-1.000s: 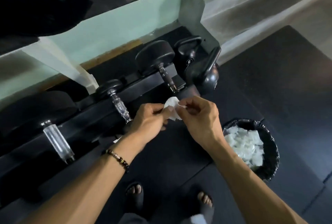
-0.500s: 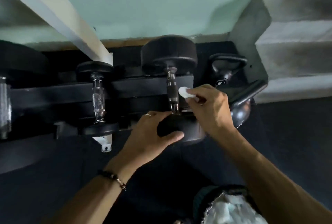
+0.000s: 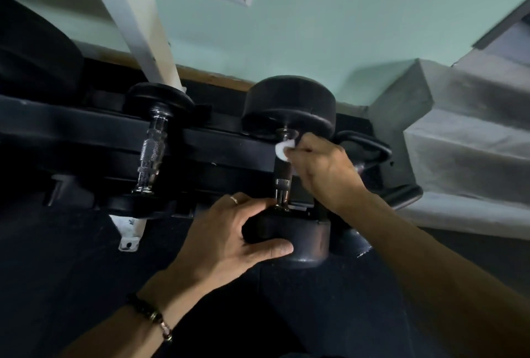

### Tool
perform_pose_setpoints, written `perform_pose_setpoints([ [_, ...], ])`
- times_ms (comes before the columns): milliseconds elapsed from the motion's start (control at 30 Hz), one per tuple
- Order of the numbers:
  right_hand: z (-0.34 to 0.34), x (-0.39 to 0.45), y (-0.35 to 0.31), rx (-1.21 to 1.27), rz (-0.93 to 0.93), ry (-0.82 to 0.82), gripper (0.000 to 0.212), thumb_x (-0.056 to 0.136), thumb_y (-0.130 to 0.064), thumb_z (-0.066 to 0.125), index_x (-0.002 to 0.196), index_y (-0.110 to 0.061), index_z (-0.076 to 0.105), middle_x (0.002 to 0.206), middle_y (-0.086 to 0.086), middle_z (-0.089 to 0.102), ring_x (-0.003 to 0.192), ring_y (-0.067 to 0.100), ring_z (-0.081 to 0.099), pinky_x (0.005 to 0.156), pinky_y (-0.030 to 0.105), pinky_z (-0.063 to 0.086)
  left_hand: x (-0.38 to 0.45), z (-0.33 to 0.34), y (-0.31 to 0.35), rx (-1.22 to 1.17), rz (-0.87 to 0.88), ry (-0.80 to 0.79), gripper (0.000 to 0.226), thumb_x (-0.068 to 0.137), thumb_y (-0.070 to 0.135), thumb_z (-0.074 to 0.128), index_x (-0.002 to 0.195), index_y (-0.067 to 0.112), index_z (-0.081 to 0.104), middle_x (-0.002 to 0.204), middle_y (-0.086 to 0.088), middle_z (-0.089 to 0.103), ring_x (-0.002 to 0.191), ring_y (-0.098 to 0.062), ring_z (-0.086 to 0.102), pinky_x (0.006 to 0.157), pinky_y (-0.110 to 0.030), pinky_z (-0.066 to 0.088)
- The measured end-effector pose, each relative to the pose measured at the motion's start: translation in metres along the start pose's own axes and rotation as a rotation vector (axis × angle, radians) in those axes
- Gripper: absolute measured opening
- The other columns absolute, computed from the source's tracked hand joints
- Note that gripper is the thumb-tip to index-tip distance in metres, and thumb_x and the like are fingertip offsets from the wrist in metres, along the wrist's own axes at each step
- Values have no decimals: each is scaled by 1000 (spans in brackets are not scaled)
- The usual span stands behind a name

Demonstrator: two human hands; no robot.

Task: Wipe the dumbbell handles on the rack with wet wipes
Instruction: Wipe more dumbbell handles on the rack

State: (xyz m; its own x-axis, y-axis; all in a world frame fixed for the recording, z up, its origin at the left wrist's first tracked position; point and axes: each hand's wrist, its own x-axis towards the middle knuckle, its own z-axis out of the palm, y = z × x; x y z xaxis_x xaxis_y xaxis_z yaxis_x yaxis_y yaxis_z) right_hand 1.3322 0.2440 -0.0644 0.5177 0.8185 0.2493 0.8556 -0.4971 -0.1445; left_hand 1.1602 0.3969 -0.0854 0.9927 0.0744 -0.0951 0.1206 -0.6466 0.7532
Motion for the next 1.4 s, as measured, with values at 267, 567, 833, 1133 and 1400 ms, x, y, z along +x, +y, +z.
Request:
perform_pose_setpoints([
  [267,-24,-12,-12,139,-110,-230,9,92,-6,65,92,-8,74,84,-7,57,72,3,54,66,19,48,-5,5,-1,-35,6,36,89,62,93,37,137,46,46,125,28,49,119,6,43,97,-25,45],
  [567,-1,8,-21,121,117,-42,16,84,1,64,84,-9,76,87,7,63,69,26,64,63,31,55,-4,8,-3,-44,11,51,88,60,94,35,135,48,47,113,33,44,114,8,42,91,-27,47],
  [833,-4,7,-22,163,294,91,13,85,-10,71,91,-18,78,83,2,66,67,21,65,65,26,52,-3,7,-3,-39,15,47,84,62,93,35,131,46,50,114,29,46,113,5,44,87,-27,48],
  [1133,-9,-12,-23,606,646,-208,16,77,-15,83,67,-23,74,67,-3,72,61,4,65,61,25,53,-4,8,-3,-58,-22,17,84,61,94,35,129,47,48,114,31,42,113,7,39,86,-28,47],
  [1400,-16,-19,-35,661,726,-422,24,78,-16,82,63,-22,64,75,7,73,70,21,68,74,34,56,-5,3,3,-87,-58,-35,77,63,89,46,128,47,48,113,29,42,113,5,41,87,-27,43],
])
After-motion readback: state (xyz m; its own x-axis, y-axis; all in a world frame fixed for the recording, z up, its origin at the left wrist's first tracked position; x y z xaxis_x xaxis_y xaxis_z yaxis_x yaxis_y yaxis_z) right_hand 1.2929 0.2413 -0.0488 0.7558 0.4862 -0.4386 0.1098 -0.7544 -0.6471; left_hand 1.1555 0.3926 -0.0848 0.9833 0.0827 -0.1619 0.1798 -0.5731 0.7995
